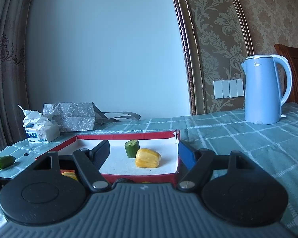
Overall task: Organize fruits
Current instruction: 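Lower the cucumber chunk into the tray and open the right gripper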
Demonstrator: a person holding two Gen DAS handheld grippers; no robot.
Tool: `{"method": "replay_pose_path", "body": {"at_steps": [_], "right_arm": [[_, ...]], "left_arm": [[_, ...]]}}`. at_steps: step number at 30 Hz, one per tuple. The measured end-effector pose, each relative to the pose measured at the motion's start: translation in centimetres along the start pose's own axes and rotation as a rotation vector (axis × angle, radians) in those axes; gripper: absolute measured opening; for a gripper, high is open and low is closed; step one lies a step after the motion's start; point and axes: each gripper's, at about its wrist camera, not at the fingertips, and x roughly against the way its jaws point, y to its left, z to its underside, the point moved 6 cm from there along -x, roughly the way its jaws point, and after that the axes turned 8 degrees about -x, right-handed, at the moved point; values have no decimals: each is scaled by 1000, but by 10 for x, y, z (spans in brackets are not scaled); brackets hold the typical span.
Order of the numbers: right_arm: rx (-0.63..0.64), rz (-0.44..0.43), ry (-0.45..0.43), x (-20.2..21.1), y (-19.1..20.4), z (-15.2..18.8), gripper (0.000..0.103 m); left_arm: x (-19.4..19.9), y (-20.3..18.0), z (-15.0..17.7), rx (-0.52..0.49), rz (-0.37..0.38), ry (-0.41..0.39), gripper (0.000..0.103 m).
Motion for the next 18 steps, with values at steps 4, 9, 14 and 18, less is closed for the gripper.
{"method": "replay_pose_path", "body": {"at_steps": [4,9,14,18], "right_arm": [[0,4,-6,-1,-1,-2,74],[-8,10,-4,-2,-3,-2,74],[-21,9,-1,-3,-4,-3,74],[-38,12,3,-4,-7,-4,74]], "left_arm": [[1,-3,-1,-25,-17,-1,34],[7,-8,-14,-50,-21,-23,35],[14,-15,-55,-73,-18,-103,35],[3,-25,-88,-76,9,-135,34]]}}
